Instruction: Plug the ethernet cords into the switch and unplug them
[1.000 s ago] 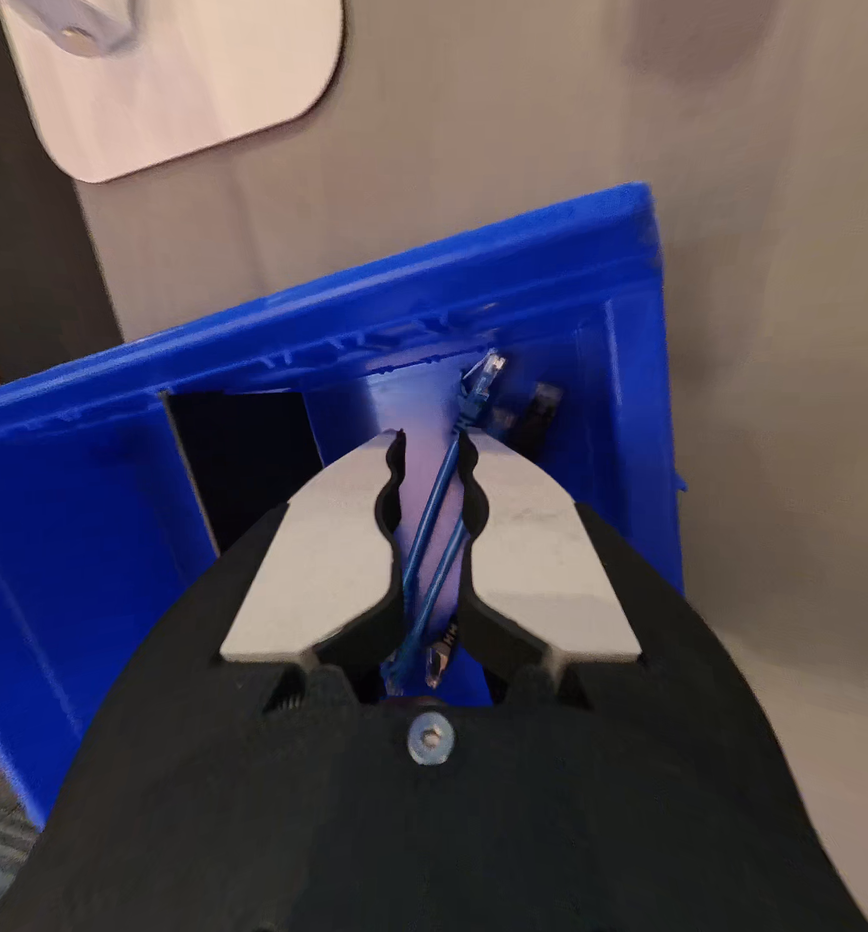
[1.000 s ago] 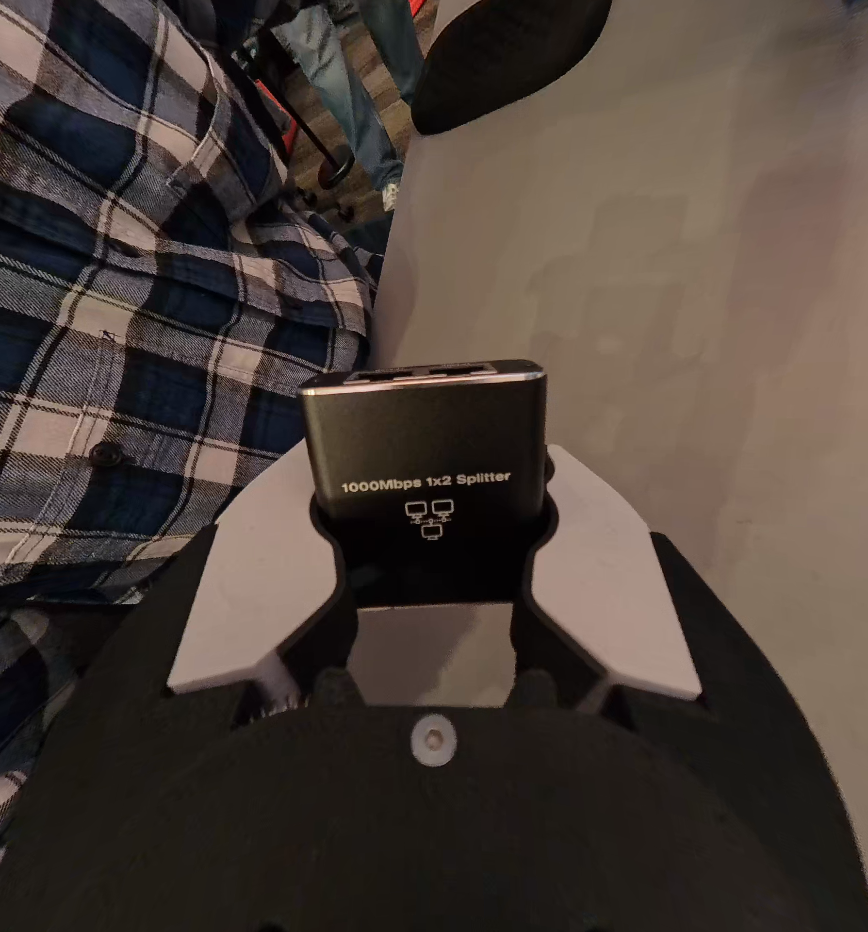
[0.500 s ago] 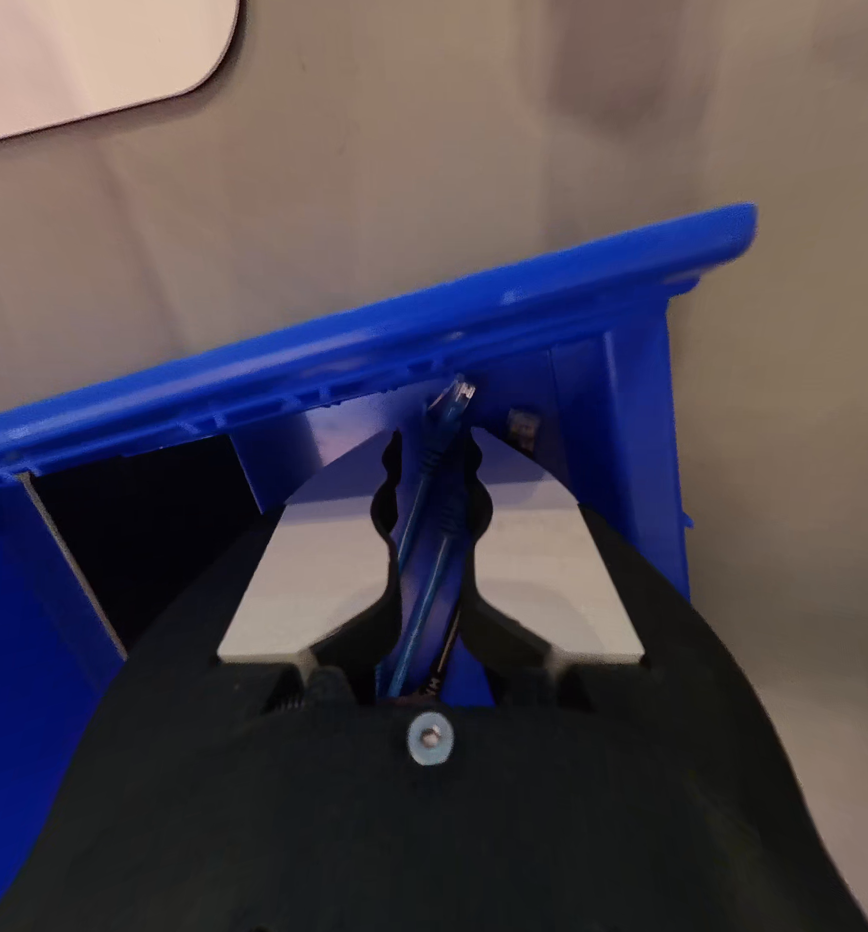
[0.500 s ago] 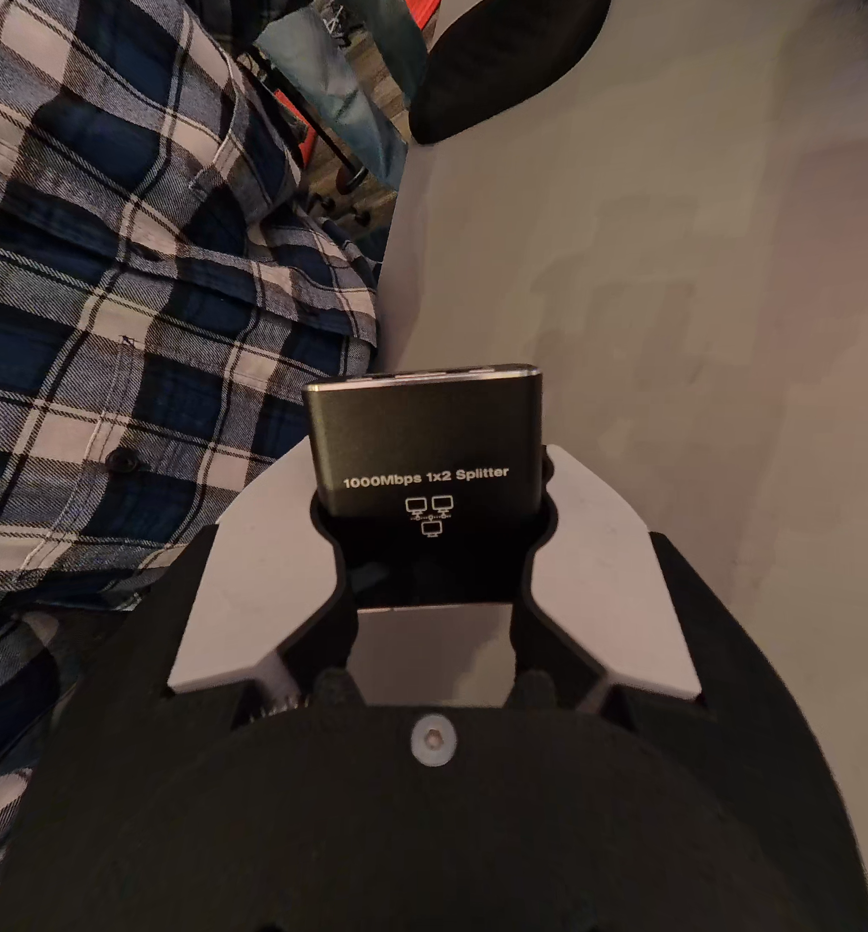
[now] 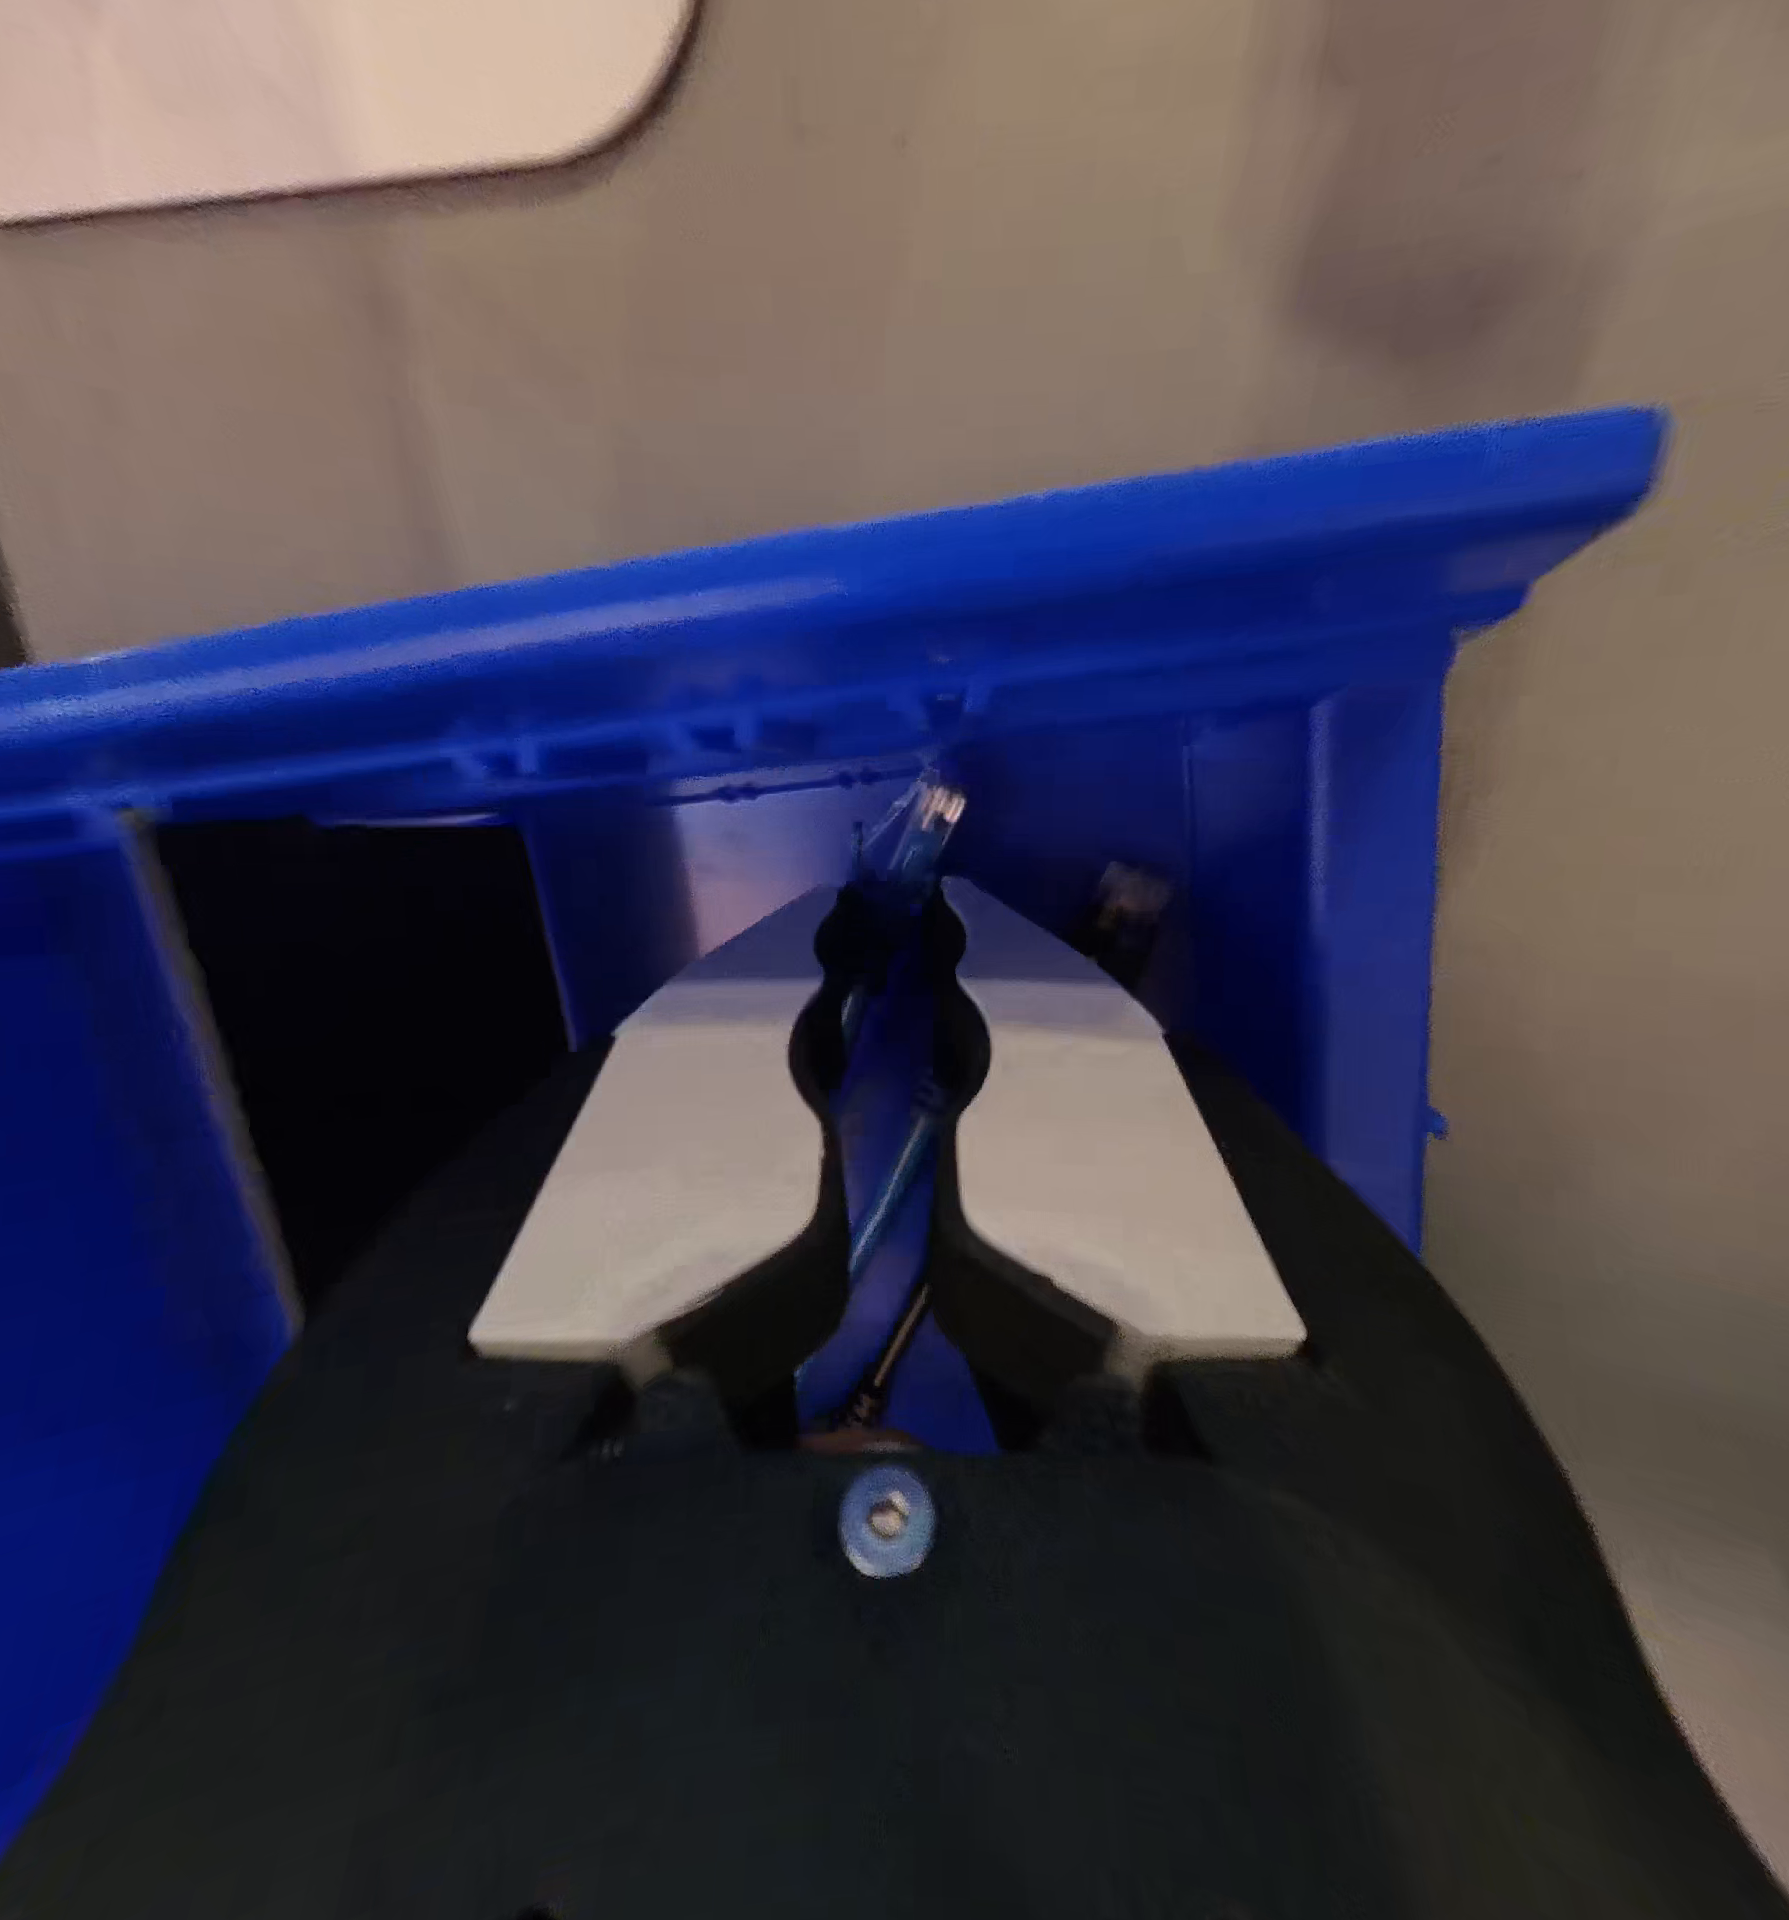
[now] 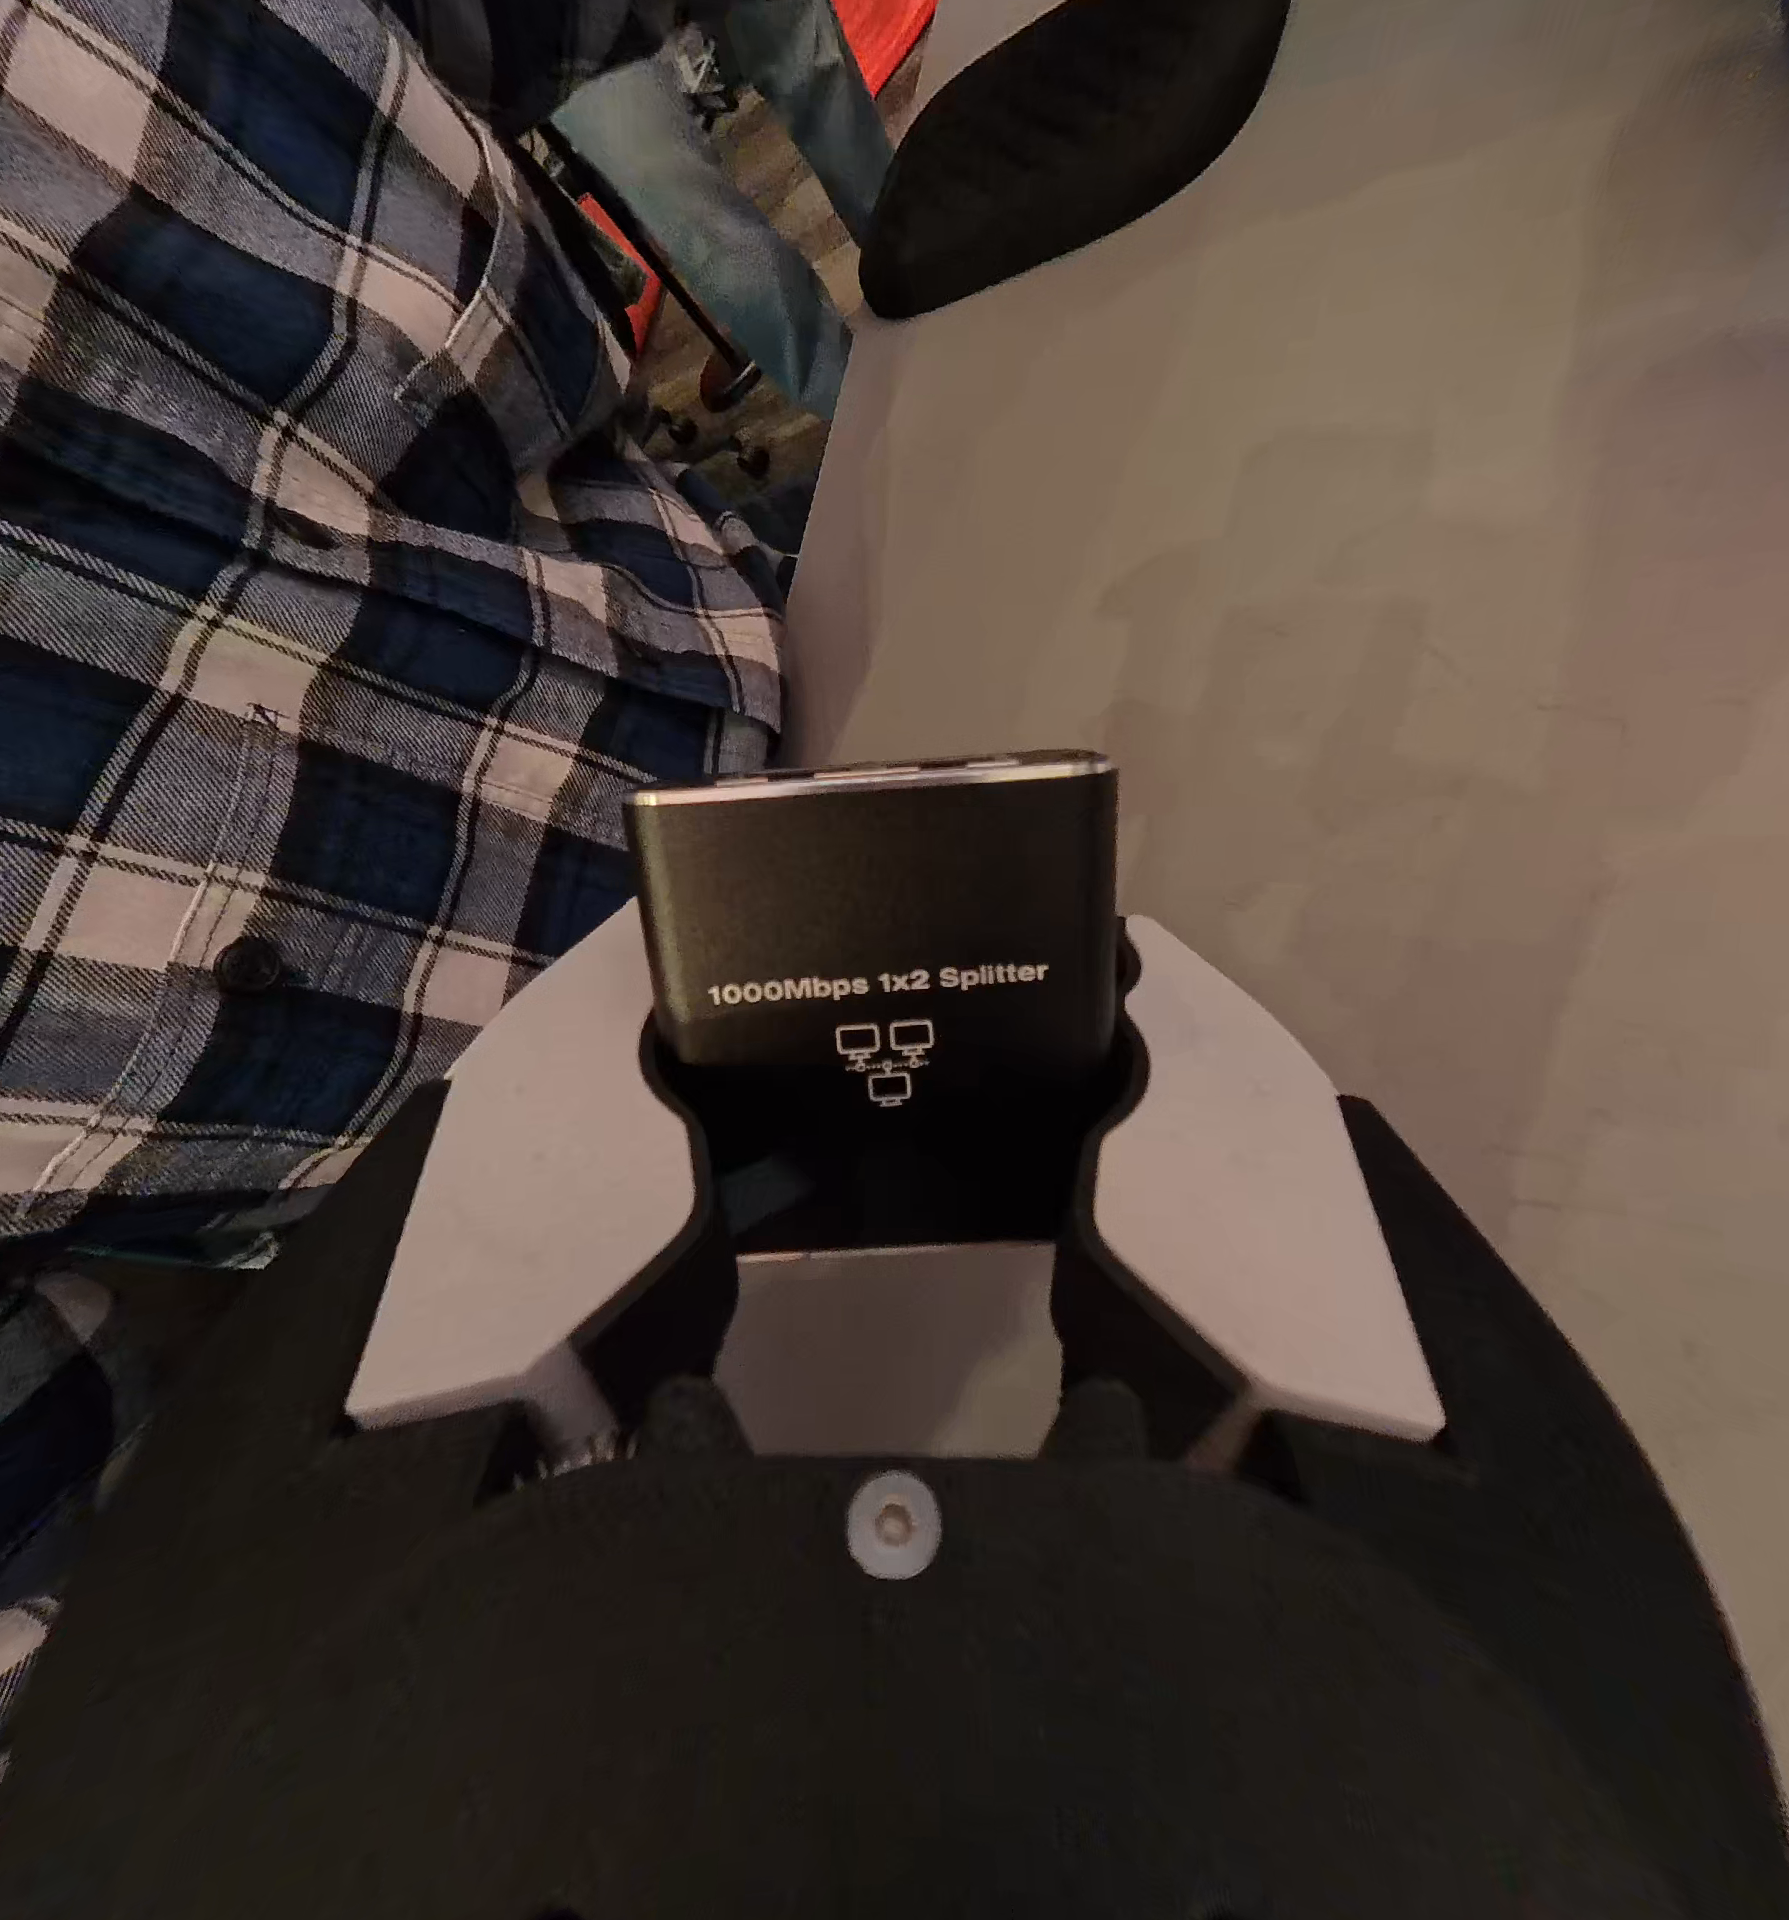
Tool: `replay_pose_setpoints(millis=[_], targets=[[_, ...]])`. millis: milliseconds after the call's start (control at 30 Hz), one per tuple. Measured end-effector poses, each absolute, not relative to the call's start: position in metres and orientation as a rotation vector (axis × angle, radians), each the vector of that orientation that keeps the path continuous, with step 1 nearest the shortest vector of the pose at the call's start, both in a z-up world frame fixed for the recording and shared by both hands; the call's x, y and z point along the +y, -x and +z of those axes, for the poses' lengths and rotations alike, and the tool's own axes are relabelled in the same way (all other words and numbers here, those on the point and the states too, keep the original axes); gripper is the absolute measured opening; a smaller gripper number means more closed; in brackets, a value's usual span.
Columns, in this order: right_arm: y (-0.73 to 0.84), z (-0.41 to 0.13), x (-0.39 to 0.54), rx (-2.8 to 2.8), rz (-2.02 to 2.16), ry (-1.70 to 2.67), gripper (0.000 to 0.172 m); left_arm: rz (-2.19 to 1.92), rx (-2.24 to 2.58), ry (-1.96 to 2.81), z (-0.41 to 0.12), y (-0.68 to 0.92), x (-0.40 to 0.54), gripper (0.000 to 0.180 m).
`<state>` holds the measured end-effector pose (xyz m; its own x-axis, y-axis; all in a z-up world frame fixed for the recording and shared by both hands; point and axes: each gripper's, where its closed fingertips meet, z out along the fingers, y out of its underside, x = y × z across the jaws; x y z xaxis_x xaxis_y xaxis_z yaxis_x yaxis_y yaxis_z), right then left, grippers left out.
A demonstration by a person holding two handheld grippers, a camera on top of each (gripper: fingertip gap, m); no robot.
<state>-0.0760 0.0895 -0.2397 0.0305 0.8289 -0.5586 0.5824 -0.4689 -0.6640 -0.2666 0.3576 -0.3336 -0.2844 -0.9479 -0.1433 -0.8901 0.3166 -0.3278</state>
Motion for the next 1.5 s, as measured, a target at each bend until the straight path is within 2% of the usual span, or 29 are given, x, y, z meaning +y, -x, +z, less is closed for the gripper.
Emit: replay_pose_setpoints(millis=[333,567,833,1500], targets=[[0.098,-0.228,0.133,-1.363,1.183,2.052,0.077,0.227,1.705,1.545,-0.209,0.307,0.382,0.011],[0.117,-0.206,0.175,-1.300,0.848,2.036,0.078,0.381,1.518,1.399,-0.138,0.292,0.320,0.011],[0.119,-0.200,0.174,-1.359,0.627,2.131,0.077,0.361,1.505,1.200,-0.138,0.210,0.248,0.010],[0.100,-0.219,0.183,-1.173,0.478,2.354,0.077,0.612,1.523,0.997,-0.160,0.128,0.229,0.010]])
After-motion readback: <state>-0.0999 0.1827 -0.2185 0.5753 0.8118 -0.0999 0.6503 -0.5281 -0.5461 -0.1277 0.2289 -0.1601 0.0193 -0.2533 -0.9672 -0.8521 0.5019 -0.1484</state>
